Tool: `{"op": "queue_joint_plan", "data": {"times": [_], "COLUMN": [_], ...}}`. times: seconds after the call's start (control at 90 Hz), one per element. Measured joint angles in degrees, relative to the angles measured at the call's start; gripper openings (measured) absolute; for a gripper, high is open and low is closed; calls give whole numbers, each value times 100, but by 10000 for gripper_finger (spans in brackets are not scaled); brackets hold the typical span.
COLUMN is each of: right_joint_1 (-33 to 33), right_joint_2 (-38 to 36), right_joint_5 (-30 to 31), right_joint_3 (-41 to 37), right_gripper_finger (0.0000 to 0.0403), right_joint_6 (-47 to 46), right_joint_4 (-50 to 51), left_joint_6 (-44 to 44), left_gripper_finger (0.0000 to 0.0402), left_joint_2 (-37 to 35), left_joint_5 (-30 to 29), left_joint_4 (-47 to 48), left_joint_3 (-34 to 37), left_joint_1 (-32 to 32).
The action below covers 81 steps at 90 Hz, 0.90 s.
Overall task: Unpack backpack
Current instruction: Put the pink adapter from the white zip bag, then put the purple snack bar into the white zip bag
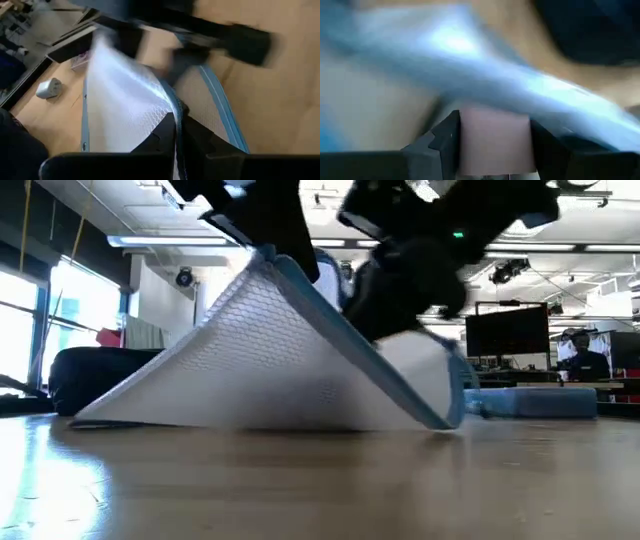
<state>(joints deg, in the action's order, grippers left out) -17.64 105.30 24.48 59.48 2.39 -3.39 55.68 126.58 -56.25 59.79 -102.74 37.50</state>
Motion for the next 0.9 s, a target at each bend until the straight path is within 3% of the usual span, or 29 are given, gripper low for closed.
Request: {"op": "queue_joint_plan", "data": {"times": [0.133, 0.322, 0.444, 0.633, 0.822, 0.9], "right_joint_1": [279, 624, 676, 434, 300, 300], "right_joint_2": [0, 0, 0, -244, -494, -394], "right_joint_5": [186, -98, -73, -51, -1263, -1406], "right_joint_3": [-22, -26, -31, -31, -28, -28], "right_gripper_finger": [181, 336, 389, 357, 311, 291], "right_joint_6": [-184, -793, -939, -643, -947, -965], "right_joint_4": [-778, -860, -702, -190, 1070, 1327], "left_joint_6": [-203, -190, -87, 24, 68, 70], "left_gripper_finger": [0, 0, 0, 0, 0, 0], "left_joint_2": [0, 0, 0, 0, 0, 2], "left_joint_5": [39, 69, 77, 90, 60, 56], "left_joint_4": [1, -1, 2, 16, 35, 26], "left_joint_3": [0, 0, 0, 0, 0, 0], "left_joint_1": [71, 74, 37, 1, 2, 0]}}
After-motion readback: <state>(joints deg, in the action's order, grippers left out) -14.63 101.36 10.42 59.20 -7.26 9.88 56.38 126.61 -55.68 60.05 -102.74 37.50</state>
